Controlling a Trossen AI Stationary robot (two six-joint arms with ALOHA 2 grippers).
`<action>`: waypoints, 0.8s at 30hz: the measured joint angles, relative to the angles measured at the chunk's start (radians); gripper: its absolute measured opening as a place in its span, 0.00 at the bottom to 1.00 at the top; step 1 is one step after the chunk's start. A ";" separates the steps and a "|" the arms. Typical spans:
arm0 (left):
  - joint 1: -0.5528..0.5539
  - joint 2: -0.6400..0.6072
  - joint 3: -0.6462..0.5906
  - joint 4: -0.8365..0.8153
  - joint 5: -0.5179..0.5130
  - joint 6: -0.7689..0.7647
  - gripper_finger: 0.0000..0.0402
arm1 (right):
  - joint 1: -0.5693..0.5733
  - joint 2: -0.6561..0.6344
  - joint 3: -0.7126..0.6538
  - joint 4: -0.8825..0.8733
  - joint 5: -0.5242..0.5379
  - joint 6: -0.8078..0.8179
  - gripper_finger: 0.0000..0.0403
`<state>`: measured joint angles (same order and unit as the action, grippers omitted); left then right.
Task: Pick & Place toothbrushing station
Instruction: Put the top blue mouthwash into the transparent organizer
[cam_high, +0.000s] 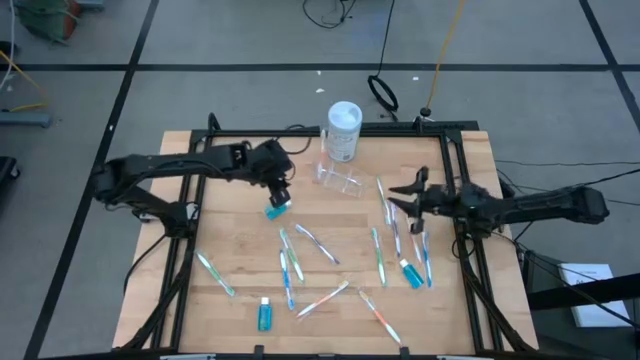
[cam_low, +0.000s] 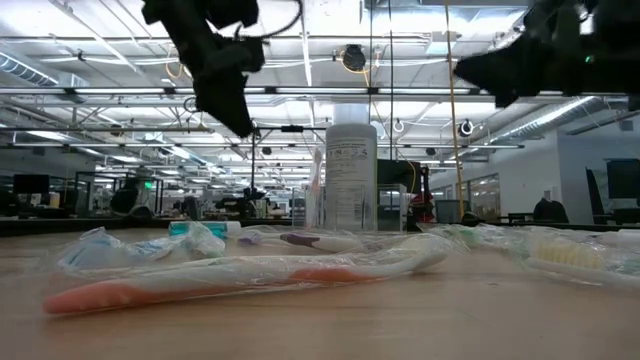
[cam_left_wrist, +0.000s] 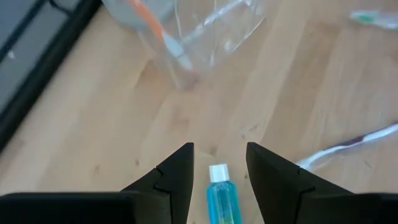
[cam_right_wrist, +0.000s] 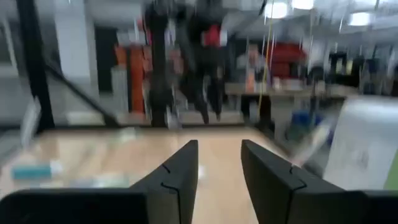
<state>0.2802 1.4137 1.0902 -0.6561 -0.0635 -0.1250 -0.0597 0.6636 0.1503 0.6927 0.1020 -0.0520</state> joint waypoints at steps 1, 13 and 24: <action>-0.001 0.023 0.000 0.000 0.000 -0.010 0.38 | 0.000 0.037 0.001 -0.002 0.001 0.008 0.28; -0.025 0.277 0.000 -0.023 0.011 -0.044 0.38 | -0.031 0.324 0.002 -0.002 0.000 0.168 0.28; -0.024 0.407 0.000 -0.028 0.011 -0.057 0.38 | -0.032 0.360 0.004 0.014 0.001 0.182 0.28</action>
<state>0.2565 1.8209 1.0901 -0.6839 -0.0527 -0.1816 -0.0914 1.0237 0.1543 0.7067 0.1028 0.1296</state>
